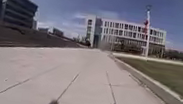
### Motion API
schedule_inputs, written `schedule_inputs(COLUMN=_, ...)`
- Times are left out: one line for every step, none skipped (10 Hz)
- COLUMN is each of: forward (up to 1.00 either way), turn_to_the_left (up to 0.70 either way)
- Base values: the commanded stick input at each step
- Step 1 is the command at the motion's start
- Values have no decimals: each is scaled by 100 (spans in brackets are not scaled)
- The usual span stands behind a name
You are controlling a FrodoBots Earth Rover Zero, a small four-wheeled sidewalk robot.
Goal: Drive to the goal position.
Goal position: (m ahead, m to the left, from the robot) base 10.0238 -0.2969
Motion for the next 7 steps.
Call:
schedule_inputs(forward=70, turn_to_the_left=0)
schedule_inputs(forward=70, turn_to_the_left=0)
schedule_inputs(forward=70, turn_to_the_left=0)
schedule_inputs(forward=70, turn_to_the_left=0)
schedule_inputs(forward=70, turn_to_the_left=0)
schedule_inputs(forward=70, turn_to_the_left=0)
schedule_inputs(forward=70, turn_to_the_left=-15)
